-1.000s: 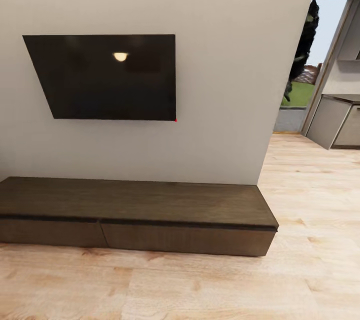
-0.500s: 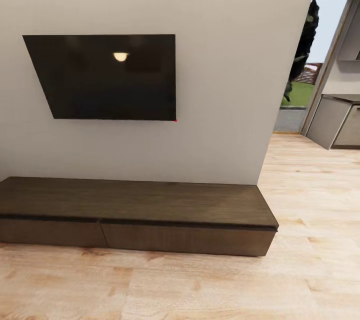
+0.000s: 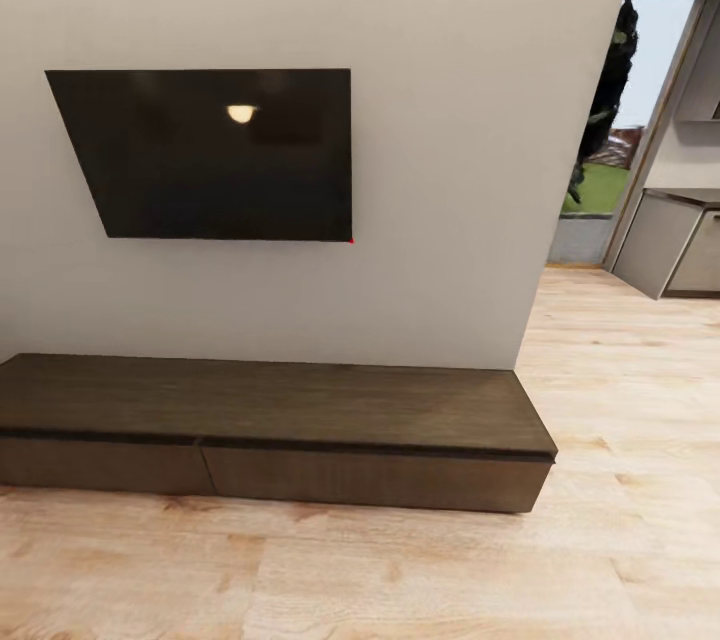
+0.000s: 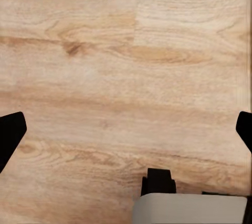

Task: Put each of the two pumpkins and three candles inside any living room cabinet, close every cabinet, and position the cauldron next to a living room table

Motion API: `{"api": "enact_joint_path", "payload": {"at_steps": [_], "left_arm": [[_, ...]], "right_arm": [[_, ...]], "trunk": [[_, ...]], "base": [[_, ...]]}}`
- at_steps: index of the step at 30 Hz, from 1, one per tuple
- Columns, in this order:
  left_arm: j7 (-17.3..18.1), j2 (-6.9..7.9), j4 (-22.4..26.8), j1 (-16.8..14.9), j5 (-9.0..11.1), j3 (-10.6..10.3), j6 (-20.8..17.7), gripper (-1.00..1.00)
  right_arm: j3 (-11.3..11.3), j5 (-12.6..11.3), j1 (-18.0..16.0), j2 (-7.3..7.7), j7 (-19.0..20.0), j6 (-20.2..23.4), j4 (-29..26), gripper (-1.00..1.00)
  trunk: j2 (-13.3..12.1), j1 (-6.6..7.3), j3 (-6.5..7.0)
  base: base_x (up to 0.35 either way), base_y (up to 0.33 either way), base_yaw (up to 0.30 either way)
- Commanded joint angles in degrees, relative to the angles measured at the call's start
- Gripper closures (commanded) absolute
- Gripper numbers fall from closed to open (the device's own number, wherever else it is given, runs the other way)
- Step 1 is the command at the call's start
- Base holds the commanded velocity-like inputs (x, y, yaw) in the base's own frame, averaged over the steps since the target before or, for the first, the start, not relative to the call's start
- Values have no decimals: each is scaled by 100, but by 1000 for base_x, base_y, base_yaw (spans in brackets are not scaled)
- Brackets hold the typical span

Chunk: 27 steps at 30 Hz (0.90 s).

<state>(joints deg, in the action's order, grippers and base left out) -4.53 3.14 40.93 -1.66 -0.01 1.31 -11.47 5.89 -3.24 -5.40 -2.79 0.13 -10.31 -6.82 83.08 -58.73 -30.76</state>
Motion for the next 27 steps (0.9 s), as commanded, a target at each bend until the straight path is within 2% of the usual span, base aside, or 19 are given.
{"api": "enact_joint_path", "payload": {"at_steps": [1,6,10,13,17,24,27], "left_arm": [[2,-5,139,-52,1,1,-121,-100],[11,-14,348,-278,3,1,-262,-100],[6,-28,395,-320,6,1,-16,-100],[50,-15,410,-325,12,3,60,-100],[60,-27,389,-326,12,0,103,-100],[74,-35,365,-327,10,-22,141,-100],[70,-37,363,-327,10,-24,144,-100]], "right_arm": [[15,-7,-123,-12,-36,201,-178,-100],[40,-128,-624,-72,-484,1020,-965,-100],[25,-462,-967,-143,-747,1406,-1192,-100],[-58,-457,-1008,-396,-780,1469,-1358,-100],[-101,-451,-1015,-530,-785,1465,-1408,-100],[-106,-454,-1010,-559,-760,1455,-1394,-100],[-100,-452,-987,-550,-748,1298,-1391,-100]], "trunk": [[0,0,-1],[0,0,-1],[0,0,-1],[0,0,-1],[0,0,-1],[0,0,-1],[0,0,-1]], "base": [[0,0,0],[0,0,0],[0,0,0],[0,0,0],[0,0,-43],[-142,44,-197],[-79,16,-38]]}}
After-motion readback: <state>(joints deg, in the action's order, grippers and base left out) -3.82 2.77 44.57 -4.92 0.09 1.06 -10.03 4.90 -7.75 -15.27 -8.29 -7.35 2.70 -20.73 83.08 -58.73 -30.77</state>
